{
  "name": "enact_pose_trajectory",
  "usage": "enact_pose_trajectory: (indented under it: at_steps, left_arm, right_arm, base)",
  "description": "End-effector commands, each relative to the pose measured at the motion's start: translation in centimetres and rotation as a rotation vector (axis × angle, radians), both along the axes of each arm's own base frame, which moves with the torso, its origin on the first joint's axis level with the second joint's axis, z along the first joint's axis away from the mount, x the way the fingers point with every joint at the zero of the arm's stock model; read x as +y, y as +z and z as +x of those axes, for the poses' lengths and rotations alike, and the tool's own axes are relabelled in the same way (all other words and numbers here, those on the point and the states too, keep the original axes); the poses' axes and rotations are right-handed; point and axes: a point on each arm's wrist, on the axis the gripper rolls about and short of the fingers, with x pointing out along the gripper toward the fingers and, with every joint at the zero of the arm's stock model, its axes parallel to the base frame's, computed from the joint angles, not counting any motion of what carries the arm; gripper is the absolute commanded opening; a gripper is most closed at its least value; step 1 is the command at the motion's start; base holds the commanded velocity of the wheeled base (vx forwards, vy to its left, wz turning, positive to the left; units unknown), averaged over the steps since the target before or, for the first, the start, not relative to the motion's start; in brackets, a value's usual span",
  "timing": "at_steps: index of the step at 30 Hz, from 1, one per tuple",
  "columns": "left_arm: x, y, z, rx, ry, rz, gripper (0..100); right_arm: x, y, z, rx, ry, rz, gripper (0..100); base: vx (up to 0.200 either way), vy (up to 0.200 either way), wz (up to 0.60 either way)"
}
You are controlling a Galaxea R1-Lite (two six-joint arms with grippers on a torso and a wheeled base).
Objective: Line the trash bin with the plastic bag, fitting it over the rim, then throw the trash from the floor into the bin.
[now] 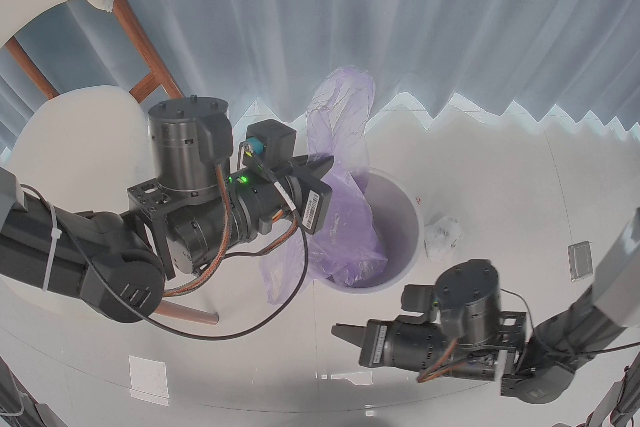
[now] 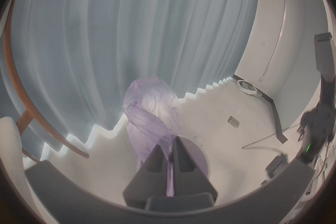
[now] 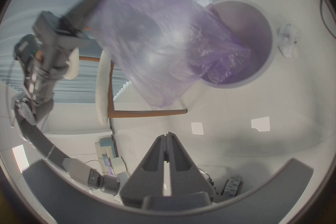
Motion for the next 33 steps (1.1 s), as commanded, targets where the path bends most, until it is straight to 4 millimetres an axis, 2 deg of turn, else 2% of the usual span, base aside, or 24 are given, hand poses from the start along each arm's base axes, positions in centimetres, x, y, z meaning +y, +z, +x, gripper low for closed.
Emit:
enact_pose_trajectory:
  at_steps: [1,2,3,4,5,8,12,16,20,23,24,26,30,33]
  left_arm:
    - [-0.2,-0.5,0.0,0.045,-0.013,0.042,0]
    - [-0.3,-0.4,0.0,0.044,-0.015,0.042,0]
    - [-0.4,-0.2,0.0,0.041,-0.018,0.039,0]
    - [-0.5,-0.2,0.0,0.041,-0.019,0.039,0]
    - [-0.7,-0.1,-0.2,0.039,-0.027,0.039,0]
    - [-1.2,-0.1,-0.7,0.038,-0.05,0.038,0]
    - [-1.9,-0.1,-1.6,0.06,-0.077,0.012,0]
    - [-2.9,0.0,-3.7,0.087,-0.125,-0.019,0]
    - [-2.1,-0.6,-6.1,0.126,-0.161,-0.005,0]
    - [-1.4,-1.1,-7.3,0.138,-0.175,0.019,0]
    - [-0.8,-1.6,-8.4,0.151,-0.19,0.042,0]
    - [-0.1,-2.3,-9.7,0.174,-0.207,0.07,0]
    - [1.4,-3.5,-11.6,0.216,-0.225,0.144,0]
    - [1.8,-3.8,-11.9,0.22,-0.221,0.162,0]
  right_arm:
    - [-6.5,5.7,-4.6,-0.036,-0.101,0.087,0]
    - [-7.0,5.8,-4.5,-0.031,-0.122,0.083,0]
    - [-8.9,6.1,-3.9,-0.018,-0.209,0.07,0]
    - [-9.1,6.1,-3.8,-0.018,-0.219,0.069,0]
    - [-11.5,6.1,-2.2,-0.009,-0.339,0.066,0]
    - [-14.4,6.4,0.3,-0.015,-0.443,0.08,0]
    - [-15.6,6.7,1.5,-0.063,-0.451,0.041,0]
    - [-17.2,4.7,3.2,-0.121,-0.352,-0.122,0]
    - [-17.1,3.0,5.1,-0.231,-0.23,-0.169,0]
    - [-16.9,1.9,6.2,-0.262,-0.208,-0.186,0]
    - [-16.7,0.7,7.3,-0.297,-0.192,-0.208,0]
    - [-16.5,-0.5,8.8,-0.36,-0.178,-0.229,0]
    - [-15.7,-1.3,11.8,-0.509,-0.176,-0.205,0]
    - [-14.8,-1.3,13.1,-0.561,-0.144,-0.18,0]
  base:
    - [0.2,0.0,0.0]
    - [0.2,0.0,0.0]
    - [0.2,0.0,0.0]
    - [0.2,0.0,0.0]
    - [0.2,0.0,0.0]
    - [0.2,0.0,0.0]
    - [0.2,0.0,0.0]
    - [0.1,0.0,0.0]
    - [0.0,0.0,0.0]
    - [0.0,0.0,0.0]
    - [0.0,0.0,0.0]
    - [0.0,0.0,0.0]
    - [0.0,0.0,0.0]
    - [0.0,0.0,0.0]
